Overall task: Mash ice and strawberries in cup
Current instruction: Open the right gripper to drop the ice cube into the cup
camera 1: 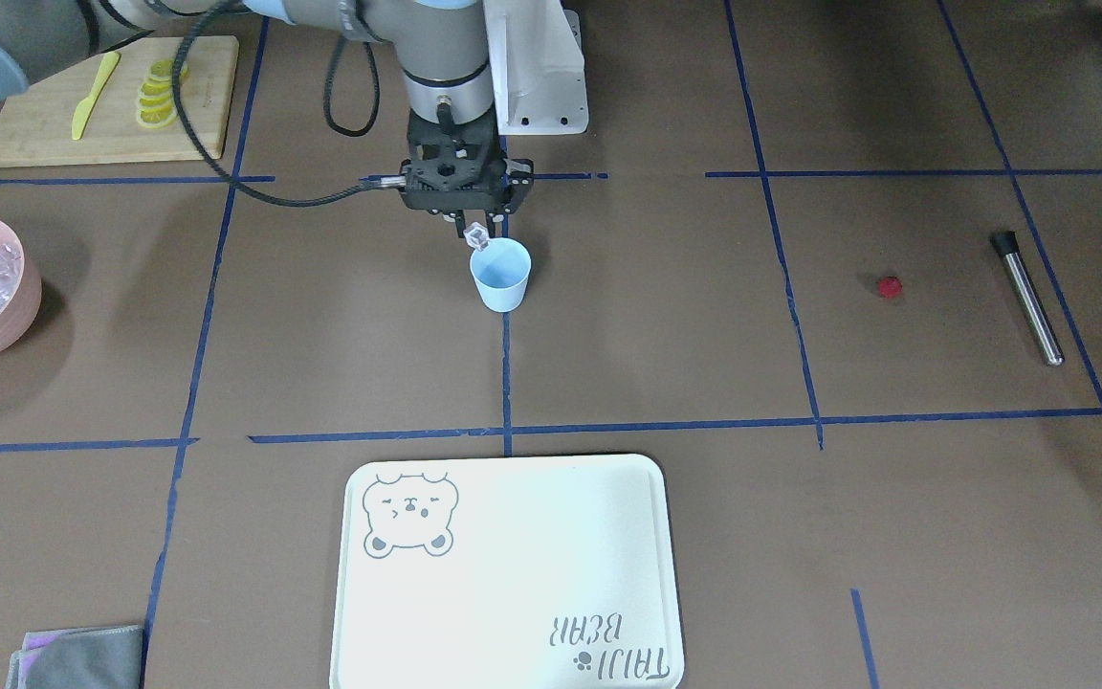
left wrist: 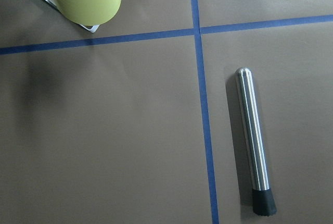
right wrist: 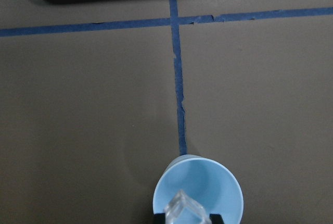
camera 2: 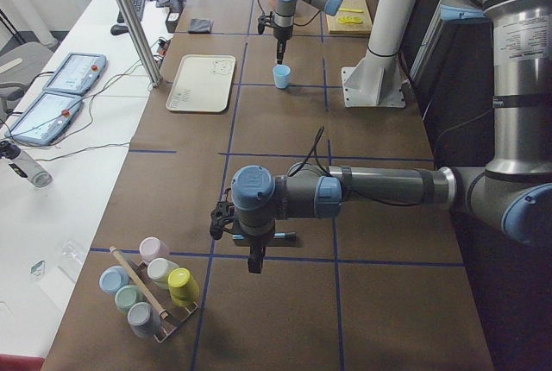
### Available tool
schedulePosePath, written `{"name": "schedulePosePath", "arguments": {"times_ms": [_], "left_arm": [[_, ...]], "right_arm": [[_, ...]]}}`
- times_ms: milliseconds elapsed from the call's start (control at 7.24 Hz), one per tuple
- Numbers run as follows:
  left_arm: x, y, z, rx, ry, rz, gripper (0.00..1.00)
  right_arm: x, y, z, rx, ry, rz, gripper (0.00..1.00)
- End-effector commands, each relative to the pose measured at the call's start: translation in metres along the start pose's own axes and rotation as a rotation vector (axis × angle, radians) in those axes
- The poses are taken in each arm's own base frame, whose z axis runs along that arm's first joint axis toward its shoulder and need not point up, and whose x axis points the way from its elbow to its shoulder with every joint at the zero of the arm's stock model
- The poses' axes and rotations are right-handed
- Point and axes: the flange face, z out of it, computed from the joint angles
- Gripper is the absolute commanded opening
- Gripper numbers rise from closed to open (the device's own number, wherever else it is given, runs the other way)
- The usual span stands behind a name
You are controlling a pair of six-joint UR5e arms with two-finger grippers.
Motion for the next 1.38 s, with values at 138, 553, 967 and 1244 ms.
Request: {"name": "schedulePosePath", "arguments": {"times_ms": [138,553,967,1244], "left_arm": [[0.0,0.0,0.0,0.0,0.0,0.0,1.0],[0.001,0.0,0.0,0.001,0.0,0.001,1.0],[0.003,-0.001,-0.003,0.006,-0.001,0.007,1.0],[0.003,-0.001,-0.003,0.006,-0.001,0.007,1.0]], "right_arm": [[-0.001,0.012,0.021,-0.01,0.032,-0.009,0.12],[-0.001,0.011,0.023,0.007,0.04,-0.011,0.98],[0.0,0.01,0.019,0.008,0.032,-0.014,0.98],[0.047,-0.042,-0.007,-0.016,-0.002,-0.008,0.99]]}}
